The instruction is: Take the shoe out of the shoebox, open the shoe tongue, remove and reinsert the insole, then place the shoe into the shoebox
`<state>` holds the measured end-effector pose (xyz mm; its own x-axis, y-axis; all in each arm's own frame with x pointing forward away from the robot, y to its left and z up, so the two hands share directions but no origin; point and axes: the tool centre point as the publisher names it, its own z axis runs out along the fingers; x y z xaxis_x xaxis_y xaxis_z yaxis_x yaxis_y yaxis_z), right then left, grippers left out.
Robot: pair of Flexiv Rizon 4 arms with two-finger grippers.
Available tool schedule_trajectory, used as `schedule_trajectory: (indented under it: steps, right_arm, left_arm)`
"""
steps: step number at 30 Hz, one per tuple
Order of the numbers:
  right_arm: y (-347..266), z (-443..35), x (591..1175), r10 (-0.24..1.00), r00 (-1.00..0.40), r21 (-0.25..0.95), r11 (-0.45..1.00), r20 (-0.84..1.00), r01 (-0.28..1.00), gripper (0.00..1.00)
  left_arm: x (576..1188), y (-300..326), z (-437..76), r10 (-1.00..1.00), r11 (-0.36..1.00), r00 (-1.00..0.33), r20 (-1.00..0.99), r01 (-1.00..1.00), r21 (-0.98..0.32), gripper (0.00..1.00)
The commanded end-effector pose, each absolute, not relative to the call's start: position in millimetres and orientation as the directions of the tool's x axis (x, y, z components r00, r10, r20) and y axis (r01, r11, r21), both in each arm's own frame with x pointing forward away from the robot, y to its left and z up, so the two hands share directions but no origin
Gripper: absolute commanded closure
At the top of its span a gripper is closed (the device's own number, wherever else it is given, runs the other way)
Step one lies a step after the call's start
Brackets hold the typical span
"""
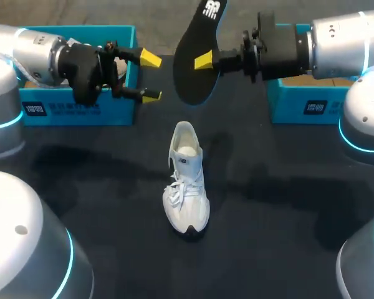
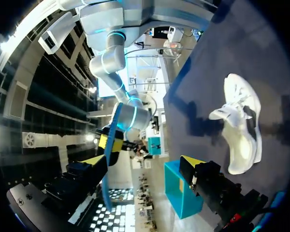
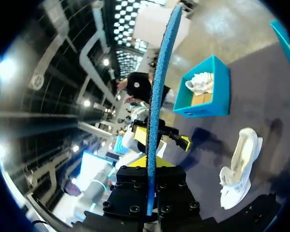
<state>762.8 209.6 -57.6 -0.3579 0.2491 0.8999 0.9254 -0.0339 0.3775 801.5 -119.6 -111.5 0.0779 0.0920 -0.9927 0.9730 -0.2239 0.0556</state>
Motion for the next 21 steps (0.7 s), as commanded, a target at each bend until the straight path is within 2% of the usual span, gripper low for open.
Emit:
schedule_trajectory:
  steps: [1,5,21]
  right_arm:
    - [210.1,-56.2,768.2,0.221,-0.456,0.464,0.021,0.862,0.886,1.00]
    - [211.2,-52.1,769.4,0.233,-0.500,0.494,0.089,0.834,0.865,1.00]
    - [211.5,-51.7,769.5,0.233,-0.503,0.496,0.092,0.833,0.864,1.00]
  left_arm:
    - [808.6,-106.5,-109.2,0.139,-0.266,0.090,-0.986,0.963,0.050,0.00]
    - [811.8,-101.1,-114.3,0.160,-0.259,0.087,-0.983,0.965,0.043,0.00]
    - [812.8,-100.4,-115.8,0.154,-0.254,0.102,-0.983,0.965,0.061,0.00]
